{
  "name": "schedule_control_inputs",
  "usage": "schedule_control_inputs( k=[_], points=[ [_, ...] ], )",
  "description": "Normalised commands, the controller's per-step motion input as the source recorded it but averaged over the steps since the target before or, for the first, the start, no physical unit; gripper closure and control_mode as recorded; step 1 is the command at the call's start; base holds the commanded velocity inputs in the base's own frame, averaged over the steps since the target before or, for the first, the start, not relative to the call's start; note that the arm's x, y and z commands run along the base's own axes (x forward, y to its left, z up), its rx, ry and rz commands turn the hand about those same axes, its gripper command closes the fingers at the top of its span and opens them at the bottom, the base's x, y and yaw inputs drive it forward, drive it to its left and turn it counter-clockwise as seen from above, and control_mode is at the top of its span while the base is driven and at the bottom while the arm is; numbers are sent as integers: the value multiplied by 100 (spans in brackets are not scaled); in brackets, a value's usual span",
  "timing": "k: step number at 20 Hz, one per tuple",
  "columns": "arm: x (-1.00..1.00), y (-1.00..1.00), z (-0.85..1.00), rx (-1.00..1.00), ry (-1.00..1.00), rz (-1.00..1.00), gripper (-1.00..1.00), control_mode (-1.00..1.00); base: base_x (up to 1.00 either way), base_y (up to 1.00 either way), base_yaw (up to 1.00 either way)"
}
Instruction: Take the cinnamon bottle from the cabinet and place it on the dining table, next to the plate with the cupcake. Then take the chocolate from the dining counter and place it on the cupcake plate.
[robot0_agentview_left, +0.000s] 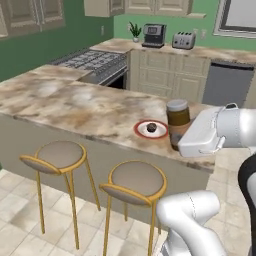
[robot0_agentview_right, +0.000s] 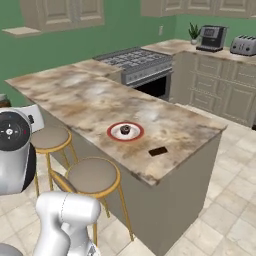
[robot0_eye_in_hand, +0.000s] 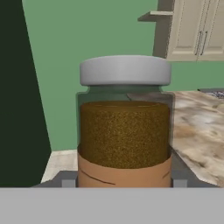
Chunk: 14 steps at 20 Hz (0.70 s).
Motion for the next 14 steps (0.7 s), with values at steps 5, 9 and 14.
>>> schedule_control_inputs(
  k=[5,9,14],
  points=[
    [0,0,0,0,0,0,100,100,-11,72,-25],
    [0,0,0,0,0,0,100,100,-5,67,-31],
    [0,0,0,0,0,0,100,100,5,61,-39]
  ],
)
